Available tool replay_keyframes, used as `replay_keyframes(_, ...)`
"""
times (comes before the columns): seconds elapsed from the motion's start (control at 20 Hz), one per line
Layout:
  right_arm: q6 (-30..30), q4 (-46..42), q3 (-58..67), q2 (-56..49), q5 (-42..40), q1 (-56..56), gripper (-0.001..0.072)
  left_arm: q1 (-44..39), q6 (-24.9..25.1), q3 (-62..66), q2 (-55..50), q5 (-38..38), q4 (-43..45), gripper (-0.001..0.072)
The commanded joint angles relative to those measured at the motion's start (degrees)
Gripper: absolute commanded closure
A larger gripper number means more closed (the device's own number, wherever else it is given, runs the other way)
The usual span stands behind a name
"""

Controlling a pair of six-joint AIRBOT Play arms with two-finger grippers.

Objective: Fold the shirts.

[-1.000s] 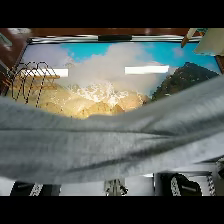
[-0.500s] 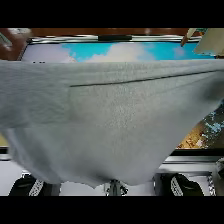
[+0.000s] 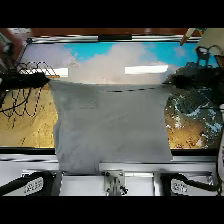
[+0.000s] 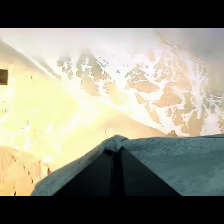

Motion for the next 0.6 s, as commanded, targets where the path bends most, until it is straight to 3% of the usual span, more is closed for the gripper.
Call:
replay_keyframes(0.0,-0.72,0.79,-0.96,-10.32,22.43,4.39,0.0650,-3.10,3.48,2.99,-14.75,13.40,-3.28,0.0678)
replay_keyframes(0.1,0.26,0.81,-0.96,-12.20,26.40,4.76,0.0650,-3.43,3.45,5.18,-19.56,17.18,-5.38,0.0677)
replay_keyframes(0.3,1.81,0.83,-0.98,-13.77,25.59,4.24,0.0650,-3.52,3.43,5.81,-23.54,20.13,-7.82,0.0677)
replay_keyframes(0.45,3.04,0.83,-0.96,-14.14,21.38,4.24,0.0650,-3.37,3.58,5.84,-24.04,15.93,-7.50,0.0677)
replay_keyframes(0.55,2.95,-0.35,-0.96,-12.28,15.08,3.96,0.0650,-2.51,6.73,7.37,-22.23,5.31,-3.37,0.0677)
